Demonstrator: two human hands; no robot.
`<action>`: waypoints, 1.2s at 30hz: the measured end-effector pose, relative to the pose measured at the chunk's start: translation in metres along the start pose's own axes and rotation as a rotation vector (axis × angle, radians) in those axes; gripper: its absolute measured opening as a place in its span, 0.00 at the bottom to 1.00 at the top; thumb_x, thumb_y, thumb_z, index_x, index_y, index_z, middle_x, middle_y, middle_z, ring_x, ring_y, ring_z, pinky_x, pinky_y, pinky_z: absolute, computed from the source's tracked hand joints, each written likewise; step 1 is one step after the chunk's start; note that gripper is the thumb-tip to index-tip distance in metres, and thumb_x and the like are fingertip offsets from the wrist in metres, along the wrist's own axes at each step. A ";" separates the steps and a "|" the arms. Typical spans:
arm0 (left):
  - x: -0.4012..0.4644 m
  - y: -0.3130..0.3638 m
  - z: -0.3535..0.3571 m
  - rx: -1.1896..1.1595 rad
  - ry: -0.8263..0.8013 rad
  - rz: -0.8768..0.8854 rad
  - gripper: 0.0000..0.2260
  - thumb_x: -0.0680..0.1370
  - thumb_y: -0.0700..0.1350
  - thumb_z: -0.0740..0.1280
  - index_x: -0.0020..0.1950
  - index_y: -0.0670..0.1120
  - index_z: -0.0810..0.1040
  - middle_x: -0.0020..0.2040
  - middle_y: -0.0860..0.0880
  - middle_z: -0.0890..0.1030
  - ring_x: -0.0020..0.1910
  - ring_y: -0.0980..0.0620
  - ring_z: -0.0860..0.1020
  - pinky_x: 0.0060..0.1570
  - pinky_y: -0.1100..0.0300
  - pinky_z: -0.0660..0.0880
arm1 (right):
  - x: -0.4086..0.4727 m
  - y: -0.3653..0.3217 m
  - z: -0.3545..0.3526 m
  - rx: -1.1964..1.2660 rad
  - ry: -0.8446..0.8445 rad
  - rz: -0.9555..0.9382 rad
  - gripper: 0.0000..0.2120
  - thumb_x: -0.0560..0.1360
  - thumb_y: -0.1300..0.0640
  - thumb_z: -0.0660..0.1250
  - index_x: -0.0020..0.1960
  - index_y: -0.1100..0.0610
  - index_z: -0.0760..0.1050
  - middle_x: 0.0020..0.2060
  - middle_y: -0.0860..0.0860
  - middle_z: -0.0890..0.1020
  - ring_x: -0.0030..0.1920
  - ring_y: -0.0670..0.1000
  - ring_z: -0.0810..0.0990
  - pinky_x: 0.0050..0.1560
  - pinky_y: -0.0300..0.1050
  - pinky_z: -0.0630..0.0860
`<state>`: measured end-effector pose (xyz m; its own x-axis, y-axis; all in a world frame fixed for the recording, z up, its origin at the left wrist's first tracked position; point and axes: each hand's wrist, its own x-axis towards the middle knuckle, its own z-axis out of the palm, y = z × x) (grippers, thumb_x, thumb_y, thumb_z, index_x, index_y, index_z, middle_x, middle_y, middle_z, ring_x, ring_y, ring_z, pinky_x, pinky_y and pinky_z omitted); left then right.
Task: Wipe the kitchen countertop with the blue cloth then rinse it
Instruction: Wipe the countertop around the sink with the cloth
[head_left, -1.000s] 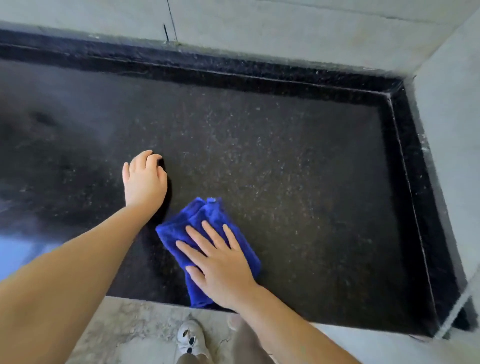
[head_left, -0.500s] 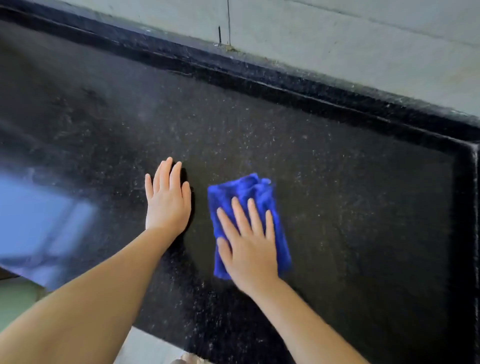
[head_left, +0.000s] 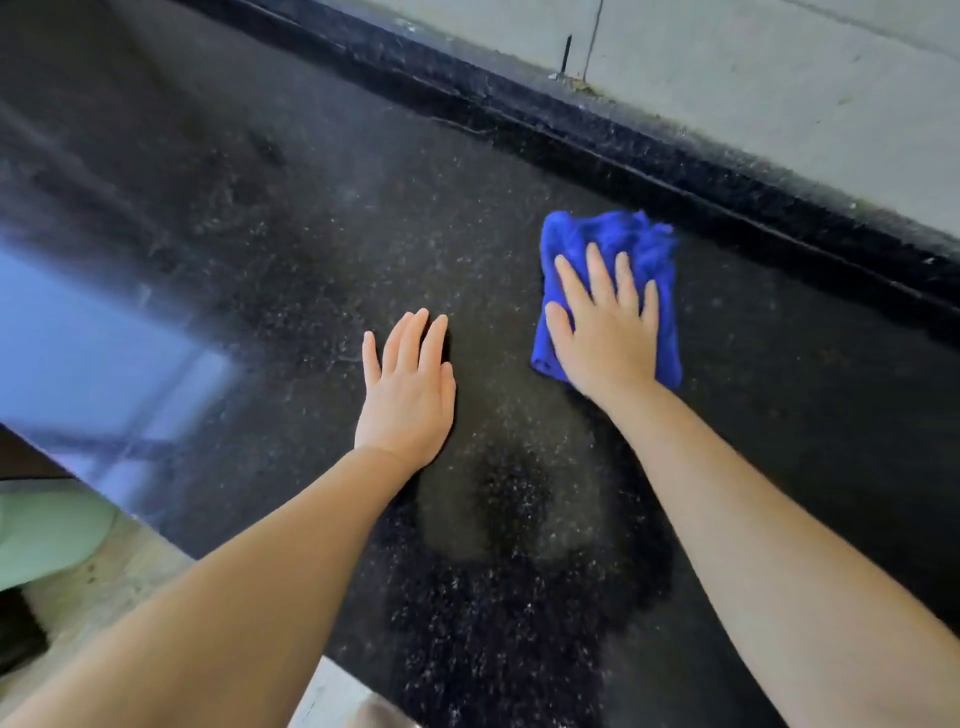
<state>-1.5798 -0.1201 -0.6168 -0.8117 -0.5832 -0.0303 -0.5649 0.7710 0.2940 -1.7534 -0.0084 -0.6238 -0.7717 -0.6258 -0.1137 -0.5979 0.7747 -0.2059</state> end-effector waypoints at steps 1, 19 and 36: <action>-0.001 -0.001 -0.001 -0.062 0.028 -0.009 0.22 0.81 0.43 0.52 0.75 0.43 0.56 0.75 0.45 0.59 0.75 0.48 0.53 0.72 0.47 0.40 | -0.036 -0.019 0.007 -0.014 0.013 -0.094 0.24 0.79 0.44 0.50 0.75 0.45 0.57 0.76 0.49 0.56 0.76 0.55 0.52 0.72 0.60 0.48; -0.086 -0.175 -0.059 -0.170 0.133 -0.147 0.17 0.80 0.41 0.56 0.68 0.39 0.69 0.71 0.42 0.66 0.71 0.43 0.61 0.72 0.42 0.55 | -0.010 -0.113 0.014 0.077 0.032 0.303 0.26 0.79 0.44 0.48 0.76 0.46 0.52 0.77 0.49 0.50 0.76 0.57 0.45 0.72 0.63 0.42; -0.034 -0.337 -0.124 -0.192 0.077 0.033 0.14 0.81 0.39 0.57 0.65 0.39 0.72 0.70 0.42 0.68 0.70 0.44 0.64 0.74 0.50 0.51 | -0.221 -0.232 0.061 -0.011 0.037 0.660 0.30 0.75 0.44 0.47 0.74 0.53 0.62 0.75 0.54 0.60 0.74 0.62 0.56 0.70 0.67 0.53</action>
<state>-1.3434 -0.3921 -0.5970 -0.8113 -0.5823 0.0531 -0.4939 0.7311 0.4707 -1.4306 -0.0556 -0.6102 -0.9837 -0.0159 -0.1792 0.0012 0.9955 -0.0946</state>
